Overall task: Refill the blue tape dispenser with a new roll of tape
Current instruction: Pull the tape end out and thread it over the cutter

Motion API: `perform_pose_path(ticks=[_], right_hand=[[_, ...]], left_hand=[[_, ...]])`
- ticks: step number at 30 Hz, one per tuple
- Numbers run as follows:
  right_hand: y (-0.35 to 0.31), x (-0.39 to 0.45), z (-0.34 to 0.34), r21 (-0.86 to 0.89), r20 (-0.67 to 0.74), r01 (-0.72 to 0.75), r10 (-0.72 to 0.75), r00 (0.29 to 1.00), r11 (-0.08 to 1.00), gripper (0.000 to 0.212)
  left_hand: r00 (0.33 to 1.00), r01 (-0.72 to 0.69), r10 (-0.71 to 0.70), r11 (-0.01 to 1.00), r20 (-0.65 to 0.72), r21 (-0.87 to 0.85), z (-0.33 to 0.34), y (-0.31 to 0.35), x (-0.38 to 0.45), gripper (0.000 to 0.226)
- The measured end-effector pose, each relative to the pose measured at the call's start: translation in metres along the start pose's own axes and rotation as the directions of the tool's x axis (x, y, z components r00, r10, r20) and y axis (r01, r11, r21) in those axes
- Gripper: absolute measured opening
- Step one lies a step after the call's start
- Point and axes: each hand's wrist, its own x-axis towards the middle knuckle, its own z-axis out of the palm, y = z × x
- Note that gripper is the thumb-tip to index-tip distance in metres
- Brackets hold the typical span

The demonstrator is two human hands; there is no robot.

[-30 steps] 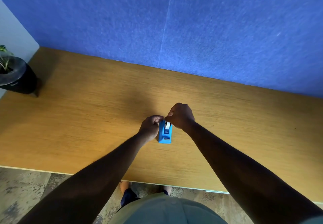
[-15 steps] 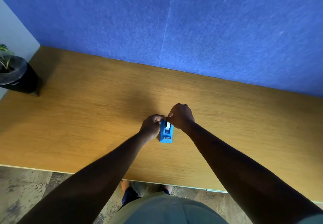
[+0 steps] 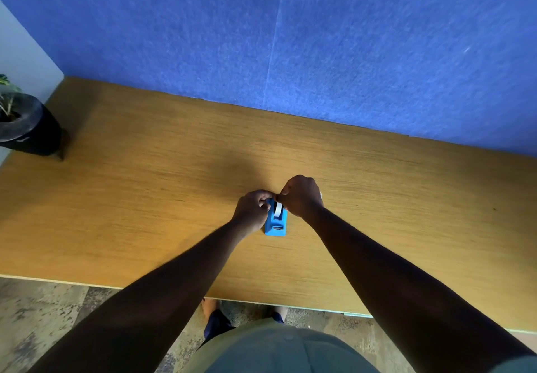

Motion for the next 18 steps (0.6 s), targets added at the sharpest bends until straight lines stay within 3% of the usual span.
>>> perform_pose_path(ticks=[7, 12, 18], right_hand=[[0.013, 0.002, 0.001, 0.09, 0.001, 0.006, -0.007, 1.0, 0.996, 0.029], [0.032, 0.0, 0.0, 0.203, 0.032, -0.013, 0.007, 0.999, 0.979, 0.005], [0.037, -0.009, 0.011, 0.257, 0.021, -0.023, 0.019, 1.0, 0.966, 0.005]], left_hand=[[0.999, -0.042, 0.042, 0.998, 0.004, 0.037, 0.002, -0.001, 0.001, 0.04], [0.998, -0.069, 0.07, 0.995, -0.009, 0.068, 0.003, -0.002, 0.001, 0.045], [0.993, -0.112, 0.115, 0.985, -0.018, 0.133, 0.007, -0.001, 0.002, 0.048]])
